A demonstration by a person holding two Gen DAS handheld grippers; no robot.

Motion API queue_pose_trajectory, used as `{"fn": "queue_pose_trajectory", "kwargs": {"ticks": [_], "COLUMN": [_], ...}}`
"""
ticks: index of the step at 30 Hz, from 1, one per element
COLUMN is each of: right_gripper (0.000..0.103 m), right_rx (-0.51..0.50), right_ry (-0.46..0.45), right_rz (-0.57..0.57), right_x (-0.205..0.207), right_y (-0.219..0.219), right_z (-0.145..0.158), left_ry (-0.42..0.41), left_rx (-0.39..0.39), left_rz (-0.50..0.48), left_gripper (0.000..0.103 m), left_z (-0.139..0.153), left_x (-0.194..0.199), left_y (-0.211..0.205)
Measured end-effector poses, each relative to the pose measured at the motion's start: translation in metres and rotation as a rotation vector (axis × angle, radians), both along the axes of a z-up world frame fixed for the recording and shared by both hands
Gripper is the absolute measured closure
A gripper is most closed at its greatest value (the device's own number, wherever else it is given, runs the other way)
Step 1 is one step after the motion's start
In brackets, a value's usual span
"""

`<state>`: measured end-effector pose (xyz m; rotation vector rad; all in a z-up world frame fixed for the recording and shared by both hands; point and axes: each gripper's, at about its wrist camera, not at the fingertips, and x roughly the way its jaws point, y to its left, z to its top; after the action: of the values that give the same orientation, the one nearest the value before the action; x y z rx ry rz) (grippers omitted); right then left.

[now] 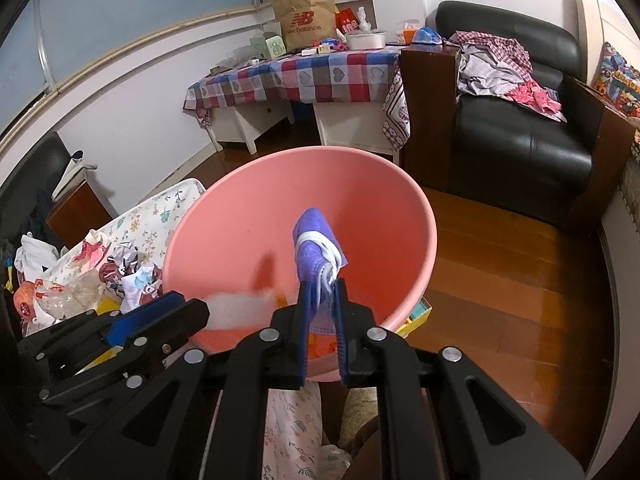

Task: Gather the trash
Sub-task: 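Carry the foil and purple cloth over the bucket and open both tools, then return to the table and grasp the red plastic bag with the left tool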

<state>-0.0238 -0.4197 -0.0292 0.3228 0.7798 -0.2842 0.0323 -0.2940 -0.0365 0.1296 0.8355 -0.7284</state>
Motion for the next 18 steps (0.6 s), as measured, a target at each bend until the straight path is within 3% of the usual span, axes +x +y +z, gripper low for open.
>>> {"fn": "queue_pose_trajectory", "kwargs": {"ticks": [5,8,12,18], "right_gripper": [0.090,0.086,0.064,0.063], "right_rx": [0.003,0.002,0.005,-0.006], "right_ry": [0.001,-0.007,-0.037,-0.069], "right_rz": [-0.005,-0.002,-0.008,0.011], "right_x": [-0.001,-0.002,-0.007,-0.011], "right_y": [0.000,0.000,0.000,0.006], "right_z": [0.000,0.003,0.008,0.018], "left_ry": [-0.008,-0.024,-0.032,-0.059], "left_rx": [-0.028,-0.042,-0.068,-0.114], "left_rz": [0.003,0.002,0.015,0.035], "left_gripper": [0.061,0.058,0.056,0.052], "left_z": [0.006,0.010,0.017,0.034], "left_x": [-0.002,-0.004,-0.004,-0.004], "left_y": [0.004,0.007,0.016,0.032]}}
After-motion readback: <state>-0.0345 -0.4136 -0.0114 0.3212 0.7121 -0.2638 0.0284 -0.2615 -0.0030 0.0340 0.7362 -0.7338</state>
